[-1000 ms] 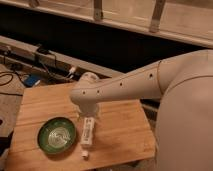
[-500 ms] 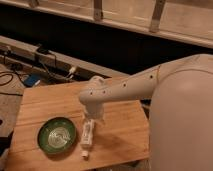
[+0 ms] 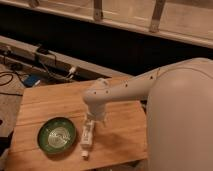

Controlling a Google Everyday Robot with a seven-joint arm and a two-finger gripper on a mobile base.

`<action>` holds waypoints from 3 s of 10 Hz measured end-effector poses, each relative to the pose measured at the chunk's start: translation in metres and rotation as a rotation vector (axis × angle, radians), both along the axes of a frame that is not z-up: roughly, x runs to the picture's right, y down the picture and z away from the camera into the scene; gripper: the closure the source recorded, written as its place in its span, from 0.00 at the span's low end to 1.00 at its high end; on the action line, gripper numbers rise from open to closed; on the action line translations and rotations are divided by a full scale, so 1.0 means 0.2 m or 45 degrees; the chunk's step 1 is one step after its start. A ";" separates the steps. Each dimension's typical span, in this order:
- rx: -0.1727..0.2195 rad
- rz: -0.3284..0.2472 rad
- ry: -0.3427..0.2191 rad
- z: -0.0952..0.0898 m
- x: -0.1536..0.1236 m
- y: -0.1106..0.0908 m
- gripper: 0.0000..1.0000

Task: Place the bottle in the ceramic bowl

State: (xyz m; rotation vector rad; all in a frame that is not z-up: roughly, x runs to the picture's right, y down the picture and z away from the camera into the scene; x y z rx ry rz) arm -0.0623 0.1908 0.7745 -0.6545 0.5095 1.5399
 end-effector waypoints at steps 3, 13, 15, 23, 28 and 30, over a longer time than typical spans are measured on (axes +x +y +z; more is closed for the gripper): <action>-0.015 -0.017 -0.025 0.01 -0.06 0.01 0.35; -0.129 -0.029 -0.065 0.12 -0.16 0.20 0.66; -0.133 -0.022 -0.078 0.12 -0.16 0.21 0.85; 0.089 -0.058 -0.121 -0.19 -0.19 -0.15 1.00; 0.167 -0.226 -0.295 -0.25 -0.58 -0.30 1.00; 0.145 -0.284 -0.375 -0.26 -0.73 -0.23 1.00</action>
